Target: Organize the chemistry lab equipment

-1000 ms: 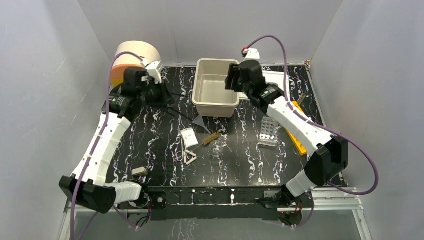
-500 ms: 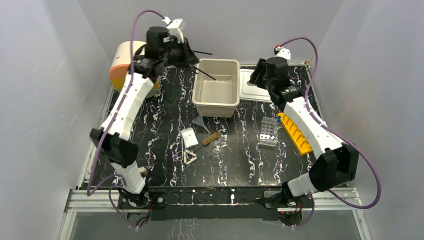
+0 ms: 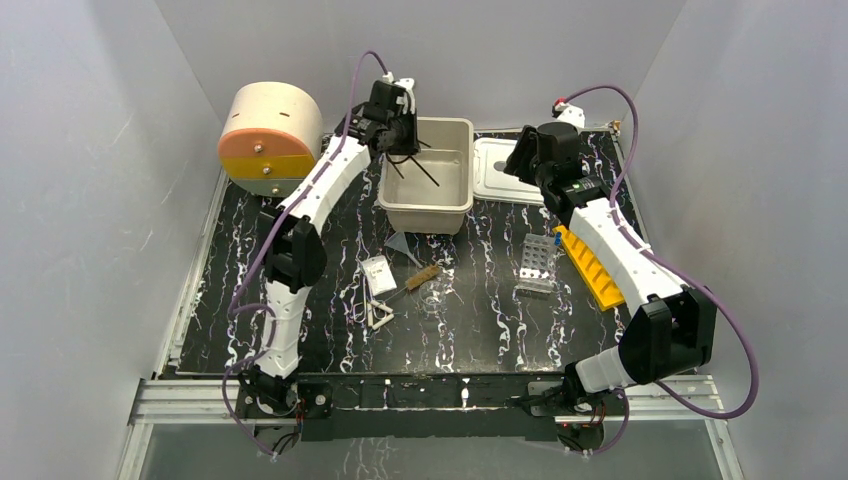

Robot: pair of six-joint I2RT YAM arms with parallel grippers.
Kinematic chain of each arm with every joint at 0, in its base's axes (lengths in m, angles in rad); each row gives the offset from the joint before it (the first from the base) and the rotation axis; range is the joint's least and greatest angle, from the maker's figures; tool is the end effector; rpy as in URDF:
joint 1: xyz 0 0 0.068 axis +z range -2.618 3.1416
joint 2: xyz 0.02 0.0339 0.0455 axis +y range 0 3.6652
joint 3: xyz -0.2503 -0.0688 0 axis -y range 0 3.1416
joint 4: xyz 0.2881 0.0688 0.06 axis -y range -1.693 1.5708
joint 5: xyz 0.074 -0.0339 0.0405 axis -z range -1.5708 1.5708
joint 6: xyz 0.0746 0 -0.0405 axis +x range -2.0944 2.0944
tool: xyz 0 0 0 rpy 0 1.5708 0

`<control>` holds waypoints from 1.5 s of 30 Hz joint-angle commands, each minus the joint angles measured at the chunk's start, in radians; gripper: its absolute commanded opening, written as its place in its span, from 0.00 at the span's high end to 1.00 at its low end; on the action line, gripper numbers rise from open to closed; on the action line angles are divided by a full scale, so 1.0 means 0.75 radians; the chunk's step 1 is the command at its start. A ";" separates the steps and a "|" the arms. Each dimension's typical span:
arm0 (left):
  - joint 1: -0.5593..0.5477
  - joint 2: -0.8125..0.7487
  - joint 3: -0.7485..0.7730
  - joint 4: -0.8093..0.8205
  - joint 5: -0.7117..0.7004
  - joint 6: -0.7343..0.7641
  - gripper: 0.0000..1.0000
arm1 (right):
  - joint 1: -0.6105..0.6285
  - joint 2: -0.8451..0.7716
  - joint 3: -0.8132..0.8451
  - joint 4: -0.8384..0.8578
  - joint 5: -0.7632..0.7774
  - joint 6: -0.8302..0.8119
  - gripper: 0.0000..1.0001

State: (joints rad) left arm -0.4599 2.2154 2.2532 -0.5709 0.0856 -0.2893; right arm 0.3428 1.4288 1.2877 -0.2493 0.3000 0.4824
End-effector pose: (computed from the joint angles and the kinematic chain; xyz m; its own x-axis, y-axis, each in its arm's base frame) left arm 0.5203 -0.2648 0.3090 -0.5815 -0.0292 -0.8130 0.3572 0.8887 -0.2873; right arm 0.3960 0.1179 0.3249 -0.3471 0.3467 -0.8714 0.1098 0.9378 0.3294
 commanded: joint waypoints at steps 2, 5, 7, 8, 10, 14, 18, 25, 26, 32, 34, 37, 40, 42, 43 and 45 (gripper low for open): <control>-0.071 0.037 0.141 -0.002 -0.373 0.030 1.00 | -0.011 -0.043 -0.017 0.062 -0.014 -0.019 0.35; -0.113 0.106 0.186 -0.009 -0.507 0.015 1.00 | -0.010 -0.036 -0.018 0.057 -0.031 -0.019 0.35; -0.137 0.156 0.218 -0.001 -0.567 0.043 1.00 | -0.010 -0.032 -0.019 0.051 -0.032 -0.019 0.35; -0.147 0.179 0.229 0.000 -0.582 0.060 1.00 | -0.010 -0.031 -0.019 0.050 -0.035 -0.019 0.35; -0.159 0.213 0.232 0.008 -0.589 0.080 1.00 | -0.010 -0.030 -0.021 0.047 -0.038 -0.019 0.35; -0.175 0.251 0.229 0.012 -0.595 0.091 0.98 | -0.009 -0.038 -0.032 0.043 -0.036 -0.025 0.35; -0.178 0.280 0.224 0.020 -0.615 0.101 0.82 | -0.009 -0.049 -0.044 0.048 -0.042 -0.028 0.35; -0.178 0.234 0.292 0.020 -0.613 0.090 0.55 | -0.009 -0.054 -0.038 0.056 -0.053 -0.051 0.35; -0.178 0.212 0.293 0.022 -0.596 0.087 0.52 | -0.009 -0.054 -0.036 0.061 -0.061 -0.058 0.35; -0.178 0.081 0.253 0.038 -0.528 0.074 0.39 | -0.010 -0.011 0.005 0.081 -0.175 -0.130 0.35; -0.177 0.024 0.208 0.039 -0.519 0.080 0.34 | -0.009 0.015 0.036 0.071 -0.235 -0.166 0.35; -0.169 -0.083 0.115 0.026 -0.497 0.077 0.22 | -0.007 0.056 0.087 0.052 -0.340 -0.208 0.35; -0.141 -0.214 -0.026 0.019 -0.436 0.044 0.16 | -0.001 0.097 0.140 0.036 -0.447 -0.242 0.35; -0.115 -0.302 -0.122 0.017 -0.396 0.017 0.14 | 0.018 0.135 0.190 0.017 -0.486 -0.272 0.36; -0.105 -0.348 -0.178 0.016 -0.380 0.007 0.13 | 0.037 0.161 0.223 0.005 -0.487 -0.290 0.36; -0.087 -0.449 -0.292 0.013 -0.378 0.000 0.12 | 0.086 0.216 0.294 -0.026 -0.474 -0.329 0.38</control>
State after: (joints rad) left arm -0.5652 2.0434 2.1502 -0.5522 -0.2359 -0.2592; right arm 0.3534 1.5379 1.3827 -0.2695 0.0040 0.3126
